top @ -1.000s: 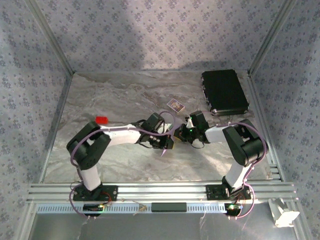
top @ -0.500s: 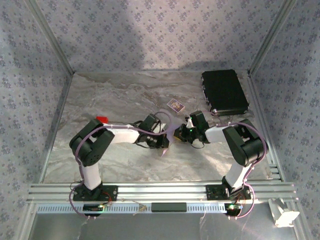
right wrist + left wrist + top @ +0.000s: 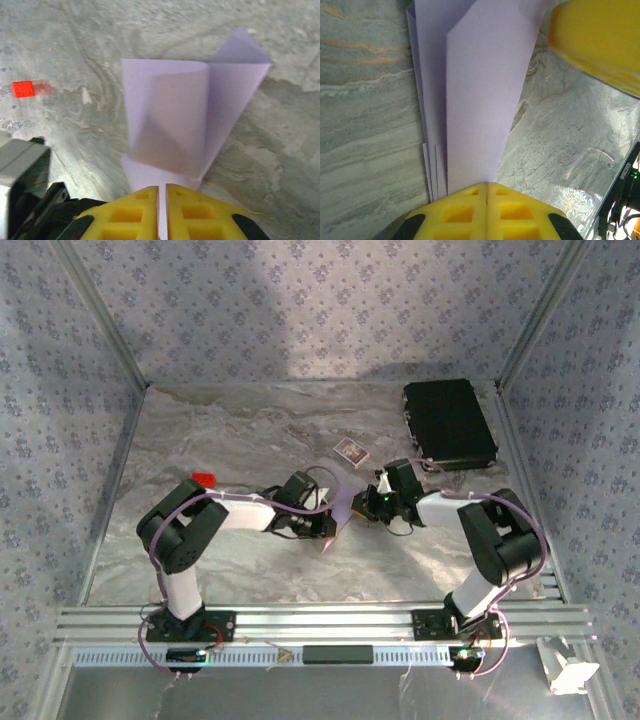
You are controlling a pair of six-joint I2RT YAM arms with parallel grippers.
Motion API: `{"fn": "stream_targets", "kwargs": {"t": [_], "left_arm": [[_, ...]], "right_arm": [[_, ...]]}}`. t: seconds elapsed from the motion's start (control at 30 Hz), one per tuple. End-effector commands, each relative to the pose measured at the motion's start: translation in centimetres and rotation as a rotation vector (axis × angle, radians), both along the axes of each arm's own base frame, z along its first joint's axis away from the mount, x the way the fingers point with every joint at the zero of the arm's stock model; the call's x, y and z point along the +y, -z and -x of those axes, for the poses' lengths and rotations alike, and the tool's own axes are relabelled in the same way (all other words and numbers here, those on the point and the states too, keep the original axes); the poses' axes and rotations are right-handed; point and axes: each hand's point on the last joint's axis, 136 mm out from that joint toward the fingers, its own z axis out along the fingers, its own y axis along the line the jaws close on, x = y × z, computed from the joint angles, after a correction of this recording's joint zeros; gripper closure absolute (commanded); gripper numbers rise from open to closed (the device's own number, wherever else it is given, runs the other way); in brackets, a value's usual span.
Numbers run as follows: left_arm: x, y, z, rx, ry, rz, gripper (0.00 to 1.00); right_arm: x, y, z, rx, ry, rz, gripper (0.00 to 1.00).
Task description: Fold a paper plane with a square sheet of paper (pick it up from the middle)
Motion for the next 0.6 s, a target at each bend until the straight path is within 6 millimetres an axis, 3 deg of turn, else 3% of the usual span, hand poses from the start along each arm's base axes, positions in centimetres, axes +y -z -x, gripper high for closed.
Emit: {"fn": "stream_targets", "kwargs": {"t": [0.0, 0.17, 0.3, 0.43, 0.57], "left_arm": [[2.7, 3.2, 2.0, 0.082, -0.007, -0.125, 0.96], [2.7, 3.4, 2.1, 0.086, -0.006, -0.127, 0.97], [2.8, 3.6, 2.0, 0.092, -0.009, -0.134, 0.97], [2.9, 3.7, 2.1, 0.094, -0.008, -0.139, 0.98], [3.0, 3.8, 2.2, 0.095, 0.0, -0.144, 1.0]], "right_arm": [[0.4, -1.1, -0.1, -0.051, -0.036, 0.017, 0.87], [2.6, -0.8, 0.8, -0.062, -0.112, 0.004, 0.89], [3.5, 1.1, 1.2, -0.026, -0.154, 0.056, 0.9], [1.8, 3.6, 1.0, 0.028, -0.127, 0.157, 0.91], [0.5, 3.8, -0.4, 0.025, -0.09, 0.15, 0.91]]}}
